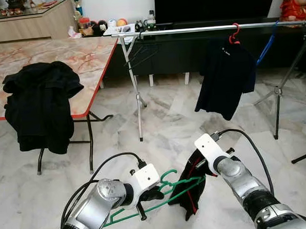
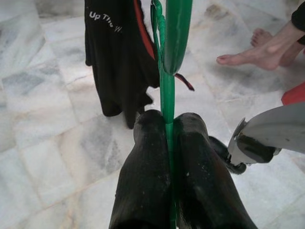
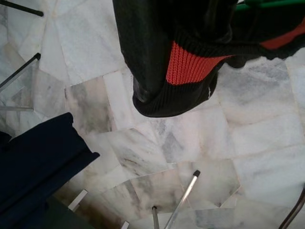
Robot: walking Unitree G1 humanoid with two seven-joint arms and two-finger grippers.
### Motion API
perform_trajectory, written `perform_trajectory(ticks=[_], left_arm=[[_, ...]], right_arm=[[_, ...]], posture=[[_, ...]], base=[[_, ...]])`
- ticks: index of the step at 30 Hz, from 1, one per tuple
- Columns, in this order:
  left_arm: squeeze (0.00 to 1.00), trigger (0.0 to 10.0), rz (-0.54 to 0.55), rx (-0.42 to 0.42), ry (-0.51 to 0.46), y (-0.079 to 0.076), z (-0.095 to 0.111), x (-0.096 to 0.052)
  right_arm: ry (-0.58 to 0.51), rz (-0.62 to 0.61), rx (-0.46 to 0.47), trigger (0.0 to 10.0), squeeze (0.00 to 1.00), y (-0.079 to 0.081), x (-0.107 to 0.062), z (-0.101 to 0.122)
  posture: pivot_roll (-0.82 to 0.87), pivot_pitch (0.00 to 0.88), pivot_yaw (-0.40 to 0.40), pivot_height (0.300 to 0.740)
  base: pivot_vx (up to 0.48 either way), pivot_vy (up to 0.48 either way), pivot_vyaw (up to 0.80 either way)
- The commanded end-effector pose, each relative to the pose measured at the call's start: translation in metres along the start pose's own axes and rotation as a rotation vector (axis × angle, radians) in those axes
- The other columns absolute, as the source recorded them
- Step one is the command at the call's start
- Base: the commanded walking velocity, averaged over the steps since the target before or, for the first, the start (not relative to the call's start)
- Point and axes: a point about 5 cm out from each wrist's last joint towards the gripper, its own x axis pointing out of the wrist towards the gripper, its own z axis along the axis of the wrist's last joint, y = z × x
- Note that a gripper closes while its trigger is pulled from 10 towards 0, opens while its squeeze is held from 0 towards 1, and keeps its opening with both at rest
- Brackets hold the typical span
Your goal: Hang hanger
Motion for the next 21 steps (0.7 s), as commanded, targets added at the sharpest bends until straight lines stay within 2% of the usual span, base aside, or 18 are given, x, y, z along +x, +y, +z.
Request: perform_trajectory(ticks=[1, 12, 21], left_arm=[[0.0, 10.0, 0.034, 0.024, 0.029, 0.0068, -0.0033, -0.0036], [0.0, 10.0, 0.105, -0.007, 0.007, 0.0113, -0.0005, 0.0023], [0.0, 10.0, 0.022, -0.007, 0.0, 0.0028, 0.0001, 0.0019]], right_arm=[[-0.033, 0.003, 0.008, 10.0, 0.0, -0.0008, 0.0009, 0.0086], [-0.041, 0.01, 0.013, 10.0, 0.0, 0.0019, 0.0013, 0.0108], [-0.037, 0.013, 0.016, 10.0, 0.0, 0.0037, 0.0013, 0.0093]], posture=[[0.12, 0.062, 0.049, 0.74], [0.12, 0.059, 0.05, 0.74], [0.12, 0.055, 0.052, 0.74]], base=[[0.0, 0.0, 0.0], [0.0, 0.0, 0.0], [0.0, 0.0, 0.0]])
